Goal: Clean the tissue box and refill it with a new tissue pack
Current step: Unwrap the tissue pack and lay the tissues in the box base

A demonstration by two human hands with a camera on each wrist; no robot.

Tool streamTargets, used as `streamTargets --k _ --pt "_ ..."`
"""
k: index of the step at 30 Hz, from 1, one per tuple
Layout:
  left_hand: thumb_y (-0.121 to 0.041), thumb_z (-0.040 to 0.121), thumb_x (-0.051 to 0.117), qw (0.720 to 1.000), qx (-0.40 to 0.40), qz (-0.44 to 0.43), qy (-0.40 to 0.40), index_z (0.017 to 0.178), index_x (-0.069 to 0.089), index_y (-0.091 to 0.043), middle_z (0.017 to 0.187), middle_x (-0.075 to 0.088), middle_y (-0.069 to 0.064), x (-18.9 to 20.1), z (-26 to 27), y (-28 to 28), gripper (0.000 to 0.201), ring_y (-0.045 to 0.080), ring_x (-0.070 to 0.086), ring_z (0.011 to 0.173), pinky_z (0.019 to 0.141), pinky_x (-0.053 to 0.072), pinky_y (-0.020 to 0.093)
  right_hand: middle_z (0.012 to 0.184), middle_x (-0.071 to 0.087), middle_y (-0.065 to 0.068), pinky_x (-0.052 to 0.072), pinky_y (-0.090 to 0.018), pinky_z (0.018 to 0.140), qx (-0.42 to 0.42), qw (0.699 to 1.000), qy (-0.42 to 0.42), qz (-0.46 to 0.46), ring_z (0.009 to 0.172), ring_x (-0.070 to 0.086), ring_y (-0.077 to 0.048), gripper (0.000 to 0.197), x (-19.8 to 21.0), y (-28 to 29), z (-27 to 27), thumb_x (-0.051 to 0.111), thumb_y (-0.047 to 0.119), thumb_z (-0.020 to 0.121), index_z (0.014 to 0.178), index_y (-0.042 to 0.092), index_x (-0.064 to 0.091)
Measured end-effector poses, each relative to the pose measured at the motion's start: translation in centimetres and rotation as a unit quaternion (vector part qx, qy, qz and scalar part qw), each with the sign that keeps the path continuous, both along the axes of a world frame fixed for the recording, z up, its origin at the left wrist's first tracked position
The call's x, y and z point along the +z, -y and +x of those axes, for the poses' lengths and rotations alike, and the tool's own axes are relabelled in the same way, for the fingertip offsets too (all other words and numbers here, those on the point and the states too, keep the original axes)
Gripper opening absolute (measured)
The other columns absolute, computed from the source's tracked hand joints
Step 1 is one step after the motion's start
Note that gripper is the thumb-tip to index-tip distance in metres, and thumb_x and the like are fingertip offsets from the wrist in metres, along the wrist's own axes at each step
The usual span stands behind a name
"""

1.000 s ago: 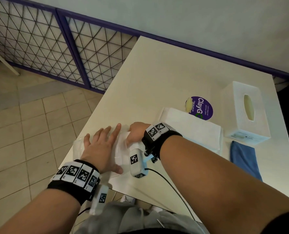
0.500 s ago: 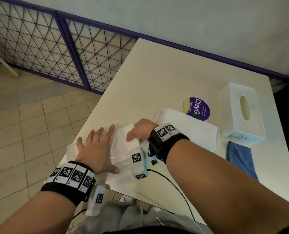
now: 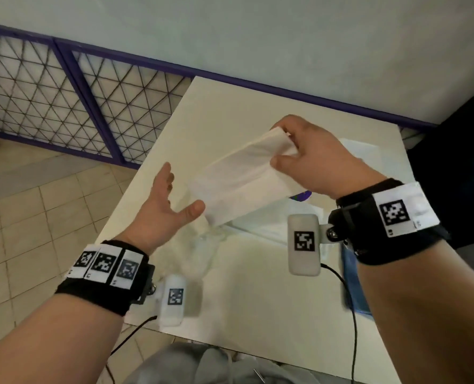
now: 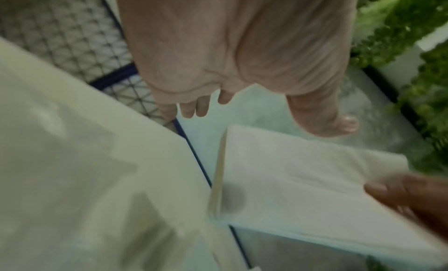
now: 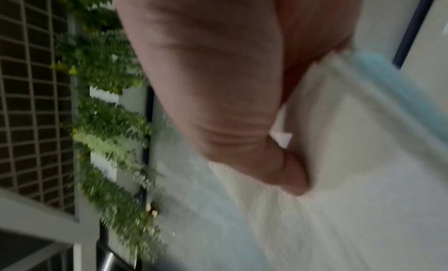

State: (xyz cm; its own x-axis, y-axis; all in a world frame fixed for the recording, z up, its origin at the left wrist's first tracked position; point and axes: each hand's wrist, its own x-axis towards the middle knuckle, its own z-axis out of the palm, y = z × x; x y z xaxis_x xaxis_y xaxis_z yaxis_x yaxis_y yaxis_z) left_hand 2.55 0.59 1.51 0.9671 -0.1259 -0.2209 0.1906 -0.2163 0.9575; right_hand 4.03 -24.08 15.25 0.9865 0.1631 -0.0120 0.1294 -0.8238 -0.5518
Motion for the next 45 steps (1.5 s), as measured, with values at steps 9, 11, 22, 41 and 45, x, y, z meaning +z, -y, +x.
streamTargets --k 9,11,22,41,45 --pt "-0.023 0.071 0.070 0.989 -0.085 -0.121 -0.001 0.131 0.048 -0.019 0.125 0.065 0.001 0.7 3.9 9.2 0.064 0.022 0.062 0.115 0.098 0.048 0.045 0.100 0.067 0.005 0.053 -0.028 0.082 -0.203 0.926 0.001 0.319 0.091 0.065 -0.011 0.041 -5.9 9.0 -3.2 0.067 0.007 0.084 0.114 0.031 0.052" --pt "-0.015 0.078 0.062 0.996 -0.058 -0.067 0.014 0.117 0.056 -0.024 0.113 0.069 -0.001 0.2 4.1 10.6 0.041 0.022 0.064 0.108 0.095 0.050 0.045 0.088 0.066 0.007 0.052 -0.018 0.071 -0.250 0.900 0.006 0.356 0.079 0.063 -0.008 0.034 -8.2 9.8 -4.1 0.065 -0.001 0.084 0.102 0.026 0.055" --pt "0.006 0.084 0.045 1.000 -0.009 0.013 0.015 0.109 0.048 -0.020 0.089 0.056 -0.004 -3.1 3.5 12.5 0.037 0.016 0.052 0.082 0.067 0.043 0.029 0.099 0.055 0.007 0.052 -0.012 0.069 -0.284 0.875 -0.007 0.393 0.085 0.058 -0.009 0.057 -14.8 9.6 -4.4 0.060 -0.016 0.075 0.112 0.027 0.053" --pt "-0.011 0.088 0.060 0.997 0.004 0.063 0.041 0.113 0.046 -0.019 0.099 0.062 -0.003 -3.7 4.4 12.8 0.029 0.022 0.061 0.091 0.082 0.049 0.035 0.091 0.071 0.004 0.056 -0.035 0.084 -0.327 0.896 -0.034 0.300 0.090 0.067 -0.017 0.024 -16.6 11.3 -3.6 0.066 0.010 0.084 0.103 0.023 0.058" --pt "-0.021 0.082 0.071 0.996 0.049 0.057 0.039 0.115 0.053 -0.022 0.092 0.065 -0.007 -2.8 5.6 12.3 0.037 0.015 0.064 0.083 0.078 0.053 0.032 0.098 0.069 0.002 0.056 -0.037 0.084 -0.365 0.865 -0.044 0.340 0.092 0.068 -0.019 0.051 -15.7 11.6 -2.7 0.071 0.014 0.081 0.127 0.023 0.050"
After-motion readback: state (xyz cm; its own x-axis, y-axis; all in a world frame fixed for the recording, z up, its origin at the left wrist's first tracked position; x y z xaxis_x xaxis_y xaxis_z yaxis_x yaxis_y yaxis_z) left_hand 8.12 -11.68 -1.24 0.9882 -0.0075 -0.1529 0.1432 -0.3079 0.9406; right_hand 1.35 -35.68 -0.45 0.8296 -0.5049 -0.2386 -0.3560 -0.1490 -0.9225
